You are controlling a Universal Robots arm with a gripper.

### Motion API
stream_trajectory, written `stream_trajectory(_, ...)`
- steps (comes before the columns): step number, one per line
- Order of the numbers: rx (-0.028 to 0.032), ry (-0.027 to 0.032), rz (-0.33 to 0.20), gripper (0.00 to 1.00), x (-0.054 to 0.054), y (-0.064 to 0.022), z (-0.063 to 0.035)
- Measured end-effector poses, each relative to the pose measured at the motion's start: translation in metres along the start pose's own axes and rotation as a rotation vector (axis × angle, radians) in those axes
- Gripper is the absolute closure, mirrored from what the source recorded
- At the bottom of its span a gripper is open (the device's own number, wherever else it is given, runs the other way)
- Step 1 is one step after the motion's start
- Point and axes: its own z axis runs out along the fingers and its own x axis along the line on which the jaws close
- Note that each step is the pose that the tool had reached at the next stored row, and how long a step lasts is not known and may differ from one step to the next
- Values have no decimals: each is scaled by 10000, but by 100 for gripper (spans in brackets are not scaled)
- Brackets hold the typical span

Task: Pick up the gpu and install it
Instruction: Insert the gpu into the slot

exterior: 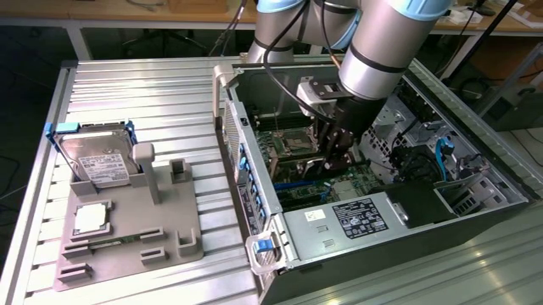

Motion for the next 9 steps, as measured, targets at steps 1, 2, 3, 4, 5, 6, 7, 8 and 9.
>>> stream_trajectory(1, 0, 1, 0, 73, 0, 0, 5)
stream_trajectory(2, 0, 0, 0, 73, 0, 0, 9)
stream_trajectory(3, 0, 0, 0, 73, 0, -1, 15)
stream_trajectory(4, 0, 0, 0, 73, 0, -1, 20)
stream_trajectory(5, 0, 0, 0, 73, 0, -2, 30)
stream_trajectory(6, 0, 0, 0, 73, 0, -2, 39)
stream_trajectory(7, 1, 0, 0, 73, 0, -2, 46)
stream_trajectory(8, 1, 0, 0, 73, 0, -2, 50)
stream_trajectory(9, 0, 0, 0, 73, -1, -2, 54)
